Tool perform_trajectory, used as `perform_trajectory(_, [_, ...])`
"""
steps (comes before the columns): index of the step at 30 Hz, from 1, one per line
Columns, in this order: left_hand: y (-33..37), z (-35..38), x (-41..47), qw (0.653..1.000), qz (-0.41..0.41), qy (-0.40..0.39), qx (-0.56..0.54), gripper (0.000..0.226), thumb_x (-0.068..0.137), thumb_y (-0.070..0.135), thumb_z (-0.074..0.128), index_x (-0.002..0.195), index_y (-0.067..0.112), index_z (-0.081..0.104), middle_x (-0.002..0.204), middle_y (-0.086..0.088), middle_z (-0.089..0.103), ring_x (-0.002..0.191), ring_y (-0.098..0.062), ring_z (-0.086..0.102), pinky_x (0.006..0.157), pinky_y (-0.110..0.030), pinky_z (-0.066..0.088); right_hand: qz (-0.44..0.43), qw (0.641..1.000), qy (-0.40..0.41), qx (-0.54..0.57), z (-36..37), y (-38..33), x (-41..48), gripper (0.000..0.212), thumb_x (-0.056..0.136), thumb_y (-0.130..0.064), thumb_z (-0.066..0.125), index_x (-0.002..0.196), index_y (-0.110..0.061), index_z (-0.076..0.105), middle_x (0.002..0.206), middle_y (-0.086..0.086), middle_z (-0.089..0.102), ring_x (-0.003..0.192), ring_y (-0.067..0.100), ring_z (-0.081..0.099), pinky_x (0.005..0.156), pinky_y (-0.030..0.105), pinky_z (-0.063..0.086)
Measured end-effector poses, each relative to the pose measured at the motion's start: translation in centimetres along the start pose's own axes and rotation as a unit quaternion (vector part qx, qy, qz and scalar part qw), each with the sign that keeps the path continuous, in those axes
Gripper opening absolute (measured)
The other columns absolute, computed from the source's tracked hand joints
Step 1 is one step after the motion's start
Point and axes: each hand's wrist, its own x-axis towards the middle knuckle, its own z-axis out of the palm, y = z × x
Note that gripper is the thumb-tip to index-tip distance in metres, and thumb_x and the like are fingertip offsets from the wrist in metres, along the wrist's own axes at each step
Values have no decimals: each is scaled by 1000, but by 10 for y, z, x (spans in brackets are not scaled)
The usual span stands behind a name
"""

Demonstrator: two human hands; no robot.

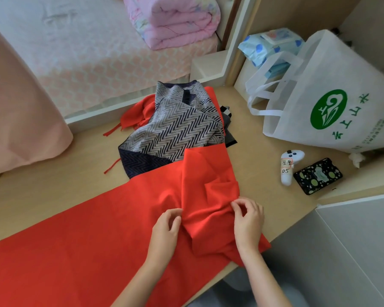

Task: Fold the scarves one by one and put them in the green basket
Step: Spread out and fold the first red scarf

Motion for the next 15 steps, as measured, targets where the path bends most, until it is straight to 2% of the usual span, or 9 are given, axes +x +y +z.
perform_trajectory(2, [3, 0, -3, 1000, -1, 22, -16, 20, 96, 14, 53, 106, 26, 66, 106, 11, 64, 103, -3, 59, 96, -32, 47, -23, 998, 11, 65, -10, -14, -10, 5, 91, -17, 61, 88, -20, 62, 99, -10, 66, 98, 7, 55, 87, 25, 44])
perform_trajectory(3, [7, -1, -4, 999, -12, 26, -47, 19, 97, 17, 51, 107, 26, 65, 108, 10, 64, 104, -5, 59, 95, -36, 48, -23, 994, -6, 107, -14, -24, -19, 5, 93, -18, 58, 89, -21, 61, 94, -13, 66, 91, 2, 57, 82, 22, 45])
perform_trajectory(5, [22, -3, -5, 984, -67, 0, -164, 20, 100, 25, 45, 105, 26, 64, 110, 5, 66, 101, -10, 62, 91, -37, 51, -56, 987, -48, 143, -17, -40, -45, 6, 94, -24, 58, 88, -25, 58, 81, -15, 62, 75, 0, 57, 70, 18, 44])
perform_trajectory(6, [29, -4, -6, 968, -106, -24, -225, 21, 100, 29, 44, 102, 25, 64, 107, 4, 68, 97, -11, 62, 86, -35, 51, -84, 984, -71, 142, -15, -45, -60, 6, 93, -29, 59, 88, -29, 57, 81, -17, 62, 74, -1, 57, 69, 16, 43])
perform_trajectory(8, [36, -6, -7, 951, -151, -63, -261, 23, 98, 38, 46, 90, 25, 64, 86, 11, 67, 83, -8, 61, 75, -27, 50, -132, 974, -123, 136, -4, -47, -90, 2, 91, -33, 57, 91, -32, 58, 88, -21, 64, 83, -5, 61, 75, 13, 45])
perform_trajectory(11, [25, -6, -12, 966, -121, -66, -219, 18, 93, 28, 60, 78, 20, 67, 68, 11, 63, 67, -6, 57, 60, -15, 45, -184, 962, -160, 125, 13, -42, -113, 7, 89, -30, 58, 95, -32, 61, 105, -21, 65, 104, -4, 59, 88, 20, 47])
perform_trajectory(13, [12, -9, -11, 981, -87, -24, -174, 18, 91, 17, 63, 74, 13, 67, 66, 7, 64, 69, -8, 54, 61, -18, 43, -157, 965, -164, 134, 13, -39, -110, 12, 92, -37, 55, 97, -32, 64, 118, -21, 62, 118, 0, 53, 99, 22, 41])
perform_trajectory(15, [8, -12, -8, 986, -67, 3, -153, 18, 92, 17, 61, 77, 11, 70, 73, 6, 70, 73, -7, 56, 66, -25, 45, -127, 973, -146, 125, 7, -34, -100, 24, 93, -45, 50, 109, -33, 63, 133, -16, 55, 129, 2, 43, 107, 20, 31])
